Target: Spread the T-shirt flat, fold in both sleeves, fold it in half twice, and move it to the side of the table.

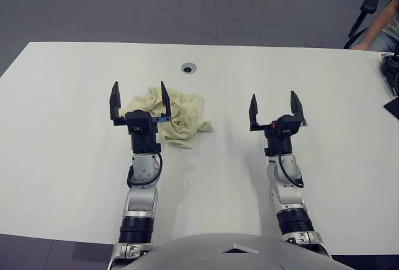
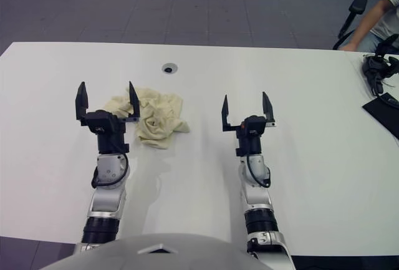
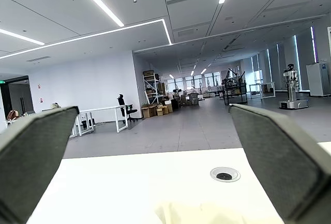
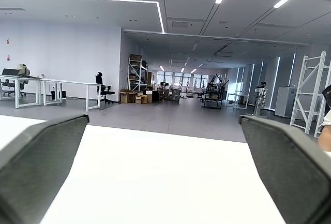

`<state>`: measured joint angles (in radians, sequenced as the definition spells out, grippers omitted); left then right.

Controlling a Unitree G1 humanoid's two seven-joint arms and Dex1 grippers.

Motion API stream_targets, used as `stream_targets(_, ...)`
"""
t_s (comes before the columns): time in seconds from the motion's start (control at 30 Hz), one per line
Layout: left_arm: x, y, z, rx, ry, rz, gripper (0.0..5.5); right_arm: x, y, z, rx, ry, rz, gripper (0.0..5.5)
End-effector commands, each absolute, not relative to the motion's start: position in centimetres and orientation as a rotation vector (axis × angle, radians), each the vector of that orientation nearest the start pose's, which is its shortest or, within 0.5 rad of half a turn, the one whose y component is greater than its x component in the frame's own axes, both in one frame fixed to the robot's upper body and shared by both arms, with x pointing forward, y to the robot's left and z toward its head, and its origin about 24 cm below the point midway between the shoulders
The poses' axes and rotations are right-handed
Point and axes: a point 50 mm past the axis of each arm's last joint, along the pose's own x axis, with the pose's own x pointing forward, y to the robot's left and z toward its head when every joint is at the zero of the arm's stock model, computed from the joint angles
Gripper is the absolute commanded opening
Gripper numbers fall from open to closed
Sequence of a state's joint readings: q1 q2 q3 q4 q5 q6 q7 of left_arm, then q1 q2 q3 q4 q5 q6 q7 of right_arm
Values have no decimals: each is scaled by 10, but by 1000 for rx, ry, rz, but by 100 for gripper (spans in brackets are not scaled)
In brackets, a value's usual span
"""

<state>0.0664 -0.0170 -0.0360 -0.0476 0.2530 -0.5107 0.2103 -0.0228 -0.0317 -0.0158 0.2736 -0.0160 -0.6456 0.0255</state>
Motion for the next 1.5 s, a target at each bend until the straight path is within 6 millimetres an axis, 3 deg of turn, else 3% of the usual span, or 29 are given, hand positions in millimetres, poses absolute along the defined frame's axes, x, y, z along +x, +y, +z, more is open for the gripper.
stream_targets(0.03, 229, 140, 83, 193, -504, 117, 538, 243, -154, 44, -52, -384, 27, 540)
stream_targets(1.5, 229, 139, 82, 197, -500, 104, 538, 242, -154, 43, -59, -381, 29, 540)
